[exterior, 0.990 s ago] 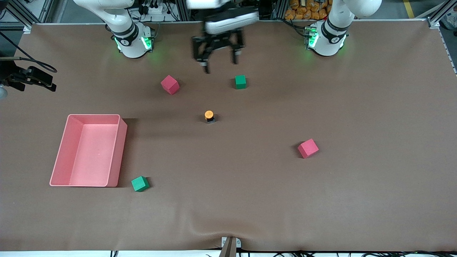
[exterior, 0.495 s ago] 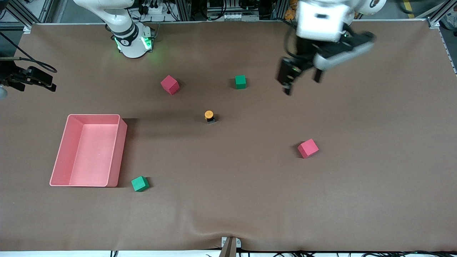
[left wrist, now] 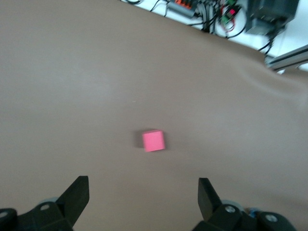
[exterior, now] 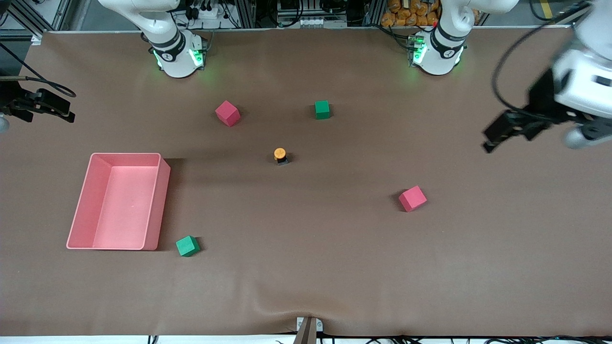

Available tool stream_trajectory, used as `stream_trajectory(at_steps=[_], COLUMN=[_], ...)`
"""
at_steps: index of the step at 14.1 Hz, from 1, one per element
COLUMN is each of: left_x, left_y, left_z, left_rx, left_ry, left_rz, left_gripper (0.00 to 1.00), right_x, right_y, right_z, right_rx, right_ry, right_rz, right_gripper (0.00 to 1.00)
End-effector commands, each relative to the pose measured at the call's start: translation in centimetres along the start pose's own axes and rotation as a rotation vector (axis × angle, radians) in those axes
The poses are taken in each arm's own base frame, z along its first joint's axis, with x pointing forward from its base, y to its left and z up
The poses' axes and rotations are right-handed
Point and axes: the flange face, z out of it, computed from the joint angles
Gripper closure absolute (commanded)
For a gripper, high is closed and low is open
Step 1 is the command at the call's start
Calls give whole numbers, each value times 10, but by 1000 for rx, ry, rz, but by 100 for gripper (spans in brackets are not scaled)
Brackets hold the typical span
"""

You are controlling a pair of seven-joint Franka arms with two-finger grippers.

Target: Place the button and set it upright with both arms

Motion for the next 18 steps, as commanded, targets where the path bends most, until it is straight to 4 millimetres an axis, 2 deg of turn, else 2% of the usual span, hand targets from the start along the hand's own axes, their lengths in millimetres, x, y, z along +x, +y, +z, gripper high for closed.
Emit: stream_trajectory(at_steps=[1,3,6,9,13,18], left_x=[3,6,1,-20,-51,-58], left_y=[-29,-51,-64,-80,-82,-104], left_z=[-4,-2,-9,-6,1,-9], left_rx=[3,22,24,19,84,80], left_ry=[-36,-79,-95,-136,-147,-139], left_rz=[60,111,132,132,165,223], left_gripper=[0,0,0,0,0,0], right_x=[-1,-1,-1,-1,-1,-1], right_y=[1,1,1,0,1,2], right_z=[-3,-3,-2,-3,-3,-3], right_rx=[-13,-13,-13,-13,-13,-12], right_ry=[5,5,1,3,3,3], right_rz=[-3,-4,-4,-4,-4,-3], right_gripper=[0,0,0,0,0,0])
